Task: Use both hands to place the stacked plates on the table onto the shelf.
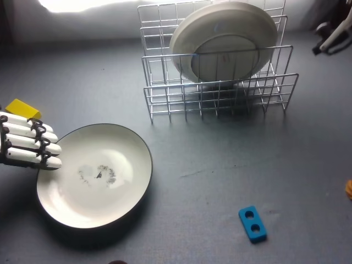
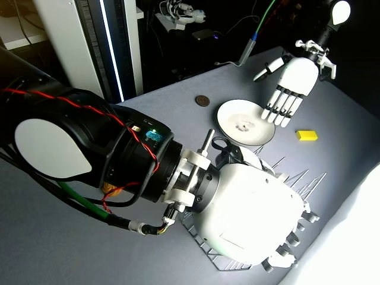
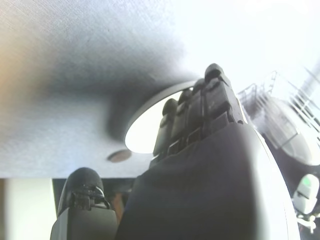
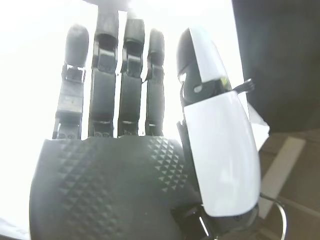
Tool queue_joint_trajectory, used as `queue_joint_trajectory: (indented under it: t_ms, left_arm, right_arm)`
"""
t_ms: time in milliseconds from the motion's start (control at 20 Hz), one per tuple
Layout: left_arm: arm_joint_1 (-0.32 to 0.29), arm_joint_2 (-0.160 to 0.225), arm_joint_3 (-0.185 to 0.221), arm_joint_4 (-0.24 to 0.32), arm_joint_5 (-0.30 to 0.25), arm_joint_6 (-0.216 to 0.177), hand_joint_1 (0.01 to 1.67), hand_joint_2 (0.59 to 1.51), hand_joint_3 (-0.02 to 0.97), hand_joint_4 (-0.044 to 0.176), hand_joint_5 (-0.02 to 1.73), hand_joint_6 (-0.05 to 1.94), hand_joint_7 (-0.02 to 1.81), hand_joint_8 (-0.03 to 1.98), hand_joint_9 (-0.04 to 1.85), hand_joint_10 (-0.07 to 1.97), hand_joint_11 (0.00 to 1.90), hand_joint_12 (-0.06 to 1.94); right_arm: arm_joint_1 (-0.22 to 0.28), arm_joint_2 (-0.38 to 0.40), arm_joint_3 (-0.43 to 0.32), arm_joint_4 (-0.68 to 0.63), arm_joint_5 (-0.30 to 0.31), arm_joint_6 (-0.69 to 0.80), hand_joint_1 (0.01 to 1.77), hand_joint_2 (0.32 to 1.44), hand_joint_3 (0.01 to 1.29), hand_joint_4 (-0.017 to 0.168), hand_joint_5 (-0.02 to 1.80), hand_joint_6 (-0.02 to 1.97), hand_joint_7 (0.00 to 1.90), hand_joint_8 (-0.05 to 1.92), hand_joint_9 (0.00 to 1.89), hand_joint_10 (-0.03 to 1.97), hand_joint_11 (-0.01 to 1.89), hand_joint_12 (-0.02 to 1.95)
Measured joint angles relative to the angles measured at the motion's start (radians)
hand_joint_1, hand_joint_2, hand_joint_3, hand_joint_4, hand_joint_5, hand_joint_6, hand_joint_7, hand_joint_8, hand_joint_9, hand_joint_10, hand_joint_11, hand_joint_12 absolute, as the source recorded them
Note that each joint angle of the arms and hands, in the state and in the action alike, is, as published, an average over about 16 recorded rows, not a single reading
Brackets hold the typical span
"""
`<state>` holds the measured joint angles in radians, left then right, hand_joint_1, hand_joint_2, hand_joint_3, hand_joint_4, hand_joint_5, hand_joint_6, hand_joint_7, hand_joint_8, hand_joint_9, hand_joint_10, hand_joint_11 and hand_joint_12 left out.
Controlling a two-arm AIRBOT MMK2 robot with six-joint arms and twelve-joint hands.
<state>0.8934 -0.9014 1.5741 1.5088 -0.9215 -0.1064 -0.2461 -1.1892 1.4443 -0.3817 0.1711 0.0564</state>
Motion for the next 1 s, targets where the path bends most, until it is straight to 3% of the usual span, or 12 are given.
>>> queue_joint_trajectory:
  t_ms: [150, 500, 800, 1000]
  left_arm:
    - [0.007, -0.001, 0.000, -0.001, 0.001, 0.000, 0.02, 1.073, 0.011, 0.005, 0.02, 0.02, -0.01, -0.01, -0.01, -0.03, 0.01, 0.00]
    - [0.025, -0.005, 0.001, -0.005, 0.006, 0.000, 0.02, 1.074, 0.011, 0.005, 0.02, 0.02, -0.01, -0.02, -0.01, -0.03, 0.01, 0.00]
    - [0.039, -0.009, 0.001, -0.008, 0.011, 0.000, 0.02, 1.074, 0.011, 0.005, 0.02, 0.02, -0.01, -0.02, -0.01, -0.03, 0.01, 0.00]
    - [0.051, -0.011, 0.001, -0.011, 0.015, 0.000, 0.02, 1.074, 0.011, 0.004, 0.01, 0.01, -0.01, -0.02, -0.01, -0.03, 0.01, 0.00]
  right_arm:
    - [0.013, 0.019, -0.043, 0.000, 0.036, -0.137, 1.03, 1.16, 0.01, -0.004, 0.67, 0.06, 0.75, 0.03, 0.73, 0.05, 0.21, 1.24]
    - [0.012, 0.066, -0.217, 0.000, 0.100, -0.493, 1.13, 1.11, 0.01, -0.002, 0.37, 0.04, 0.39, 0.03, 0.38, 0.03, 0.09, 0.79]
    - [-0.047, 0.081, -0.380, 0.003, 0.073, -0.711, 1.28, 1.06, 0.01, 0.000, 0.11, 0.03, 0.10, 0.03, 0.09, 0.02, 0.02, 0.42]
    - [-0.106, 0.063, -0.449, 0.005, 0.041, -0.792, 1.38, 1.03, 0.01, 0.001, 0.02, 0.03, 0.02, 0.03, 0.02, 0.02, 0.01, 0.26]
